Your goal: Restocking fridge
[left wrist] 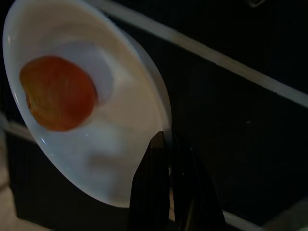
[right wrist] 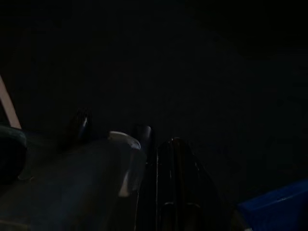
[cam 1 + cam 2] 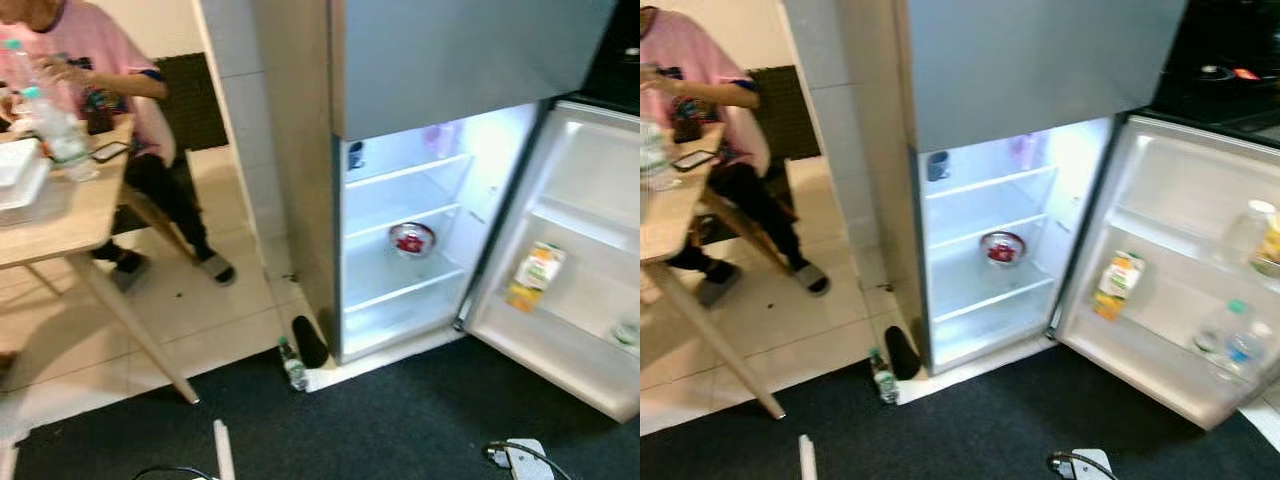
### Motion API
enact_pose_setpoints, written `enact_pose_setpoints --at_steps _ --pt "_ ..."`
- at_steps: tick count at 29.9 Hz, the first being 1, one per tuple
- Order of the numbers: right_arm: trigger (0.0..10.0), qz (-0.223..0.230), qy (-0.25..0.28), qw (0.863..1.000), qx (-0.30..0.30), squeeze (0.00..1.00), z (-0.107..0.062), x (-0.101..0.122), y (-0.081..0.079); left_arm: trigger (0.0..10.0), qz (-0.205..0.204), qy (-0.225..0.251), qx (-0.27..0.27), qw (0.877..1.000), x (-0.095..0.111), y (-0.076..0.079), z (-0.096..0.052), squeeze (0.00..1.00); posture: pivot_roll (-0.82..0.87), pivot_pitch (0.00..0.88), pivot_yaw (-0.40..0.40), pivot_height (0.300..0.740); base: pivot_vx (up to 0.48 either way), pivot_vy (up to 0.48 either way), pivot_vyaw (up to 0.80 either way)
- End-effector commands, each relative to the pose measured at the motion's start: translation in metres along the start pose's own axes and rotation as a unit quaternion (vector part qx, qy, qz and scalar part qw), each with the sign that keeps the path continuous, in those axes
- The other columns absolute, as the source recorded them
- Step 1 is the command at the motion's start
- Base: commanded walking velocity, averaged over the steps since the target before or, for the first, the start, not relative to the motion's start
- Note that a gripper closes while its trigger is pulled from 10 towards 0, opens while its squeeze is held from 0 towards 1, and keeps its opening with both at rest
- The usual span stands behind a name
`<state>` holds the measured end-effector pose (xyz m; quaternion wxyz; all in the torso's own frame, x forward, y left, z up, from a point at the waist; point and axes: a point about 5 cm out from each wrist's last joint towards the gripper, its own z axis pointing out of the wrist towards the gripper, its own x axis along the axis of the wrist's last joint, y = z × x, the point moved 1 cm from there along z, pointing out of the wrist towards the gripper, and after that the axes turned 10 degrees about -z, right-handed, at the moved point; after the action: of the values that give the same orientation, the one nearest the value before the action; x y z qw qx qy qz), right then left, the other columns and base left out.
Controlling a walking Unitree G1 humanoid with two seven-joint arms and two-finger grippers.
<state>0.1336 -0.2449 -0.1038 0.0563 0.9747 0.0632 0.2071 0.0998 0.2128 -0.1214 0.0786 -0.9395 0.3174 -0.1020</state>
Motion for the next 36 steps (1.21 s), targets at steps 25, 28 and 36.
enact_pose_setpoints --at_steps 25,28,36 --pt "10.0 0.008 -0.001 0.999 -0.033 0.00 -0.0011 -0.0019 0.0075 10.0 -0.023 0.003 -0.003 1.000 0.0008 0.0032 0.0002 0.00 -0.03 0.032 0.018 0.740 0.000 0.000 0.71" --pt "10.0 0.011 0.002 0.999 -0.033 0.00 -0.0011 -0.0006 0.0081 10.0 -0.036 -0.002 -0.007 0.999 -0.0005 0.0036 0.0002 0.00 -0.03 0.032 0.018 0.740 0.000 -0.299 0.00" --pt "10.0 0.012 0.007 0.999 -0.030 0.00 -0.0008 0.0030 0.0086 10.0 -0.042 -0.005 -0.011 0.999 -0.0005 0.0047 0.0003 0.00 -0.04 0.030 0.017 0.740 0.000 -0.392 0.00"
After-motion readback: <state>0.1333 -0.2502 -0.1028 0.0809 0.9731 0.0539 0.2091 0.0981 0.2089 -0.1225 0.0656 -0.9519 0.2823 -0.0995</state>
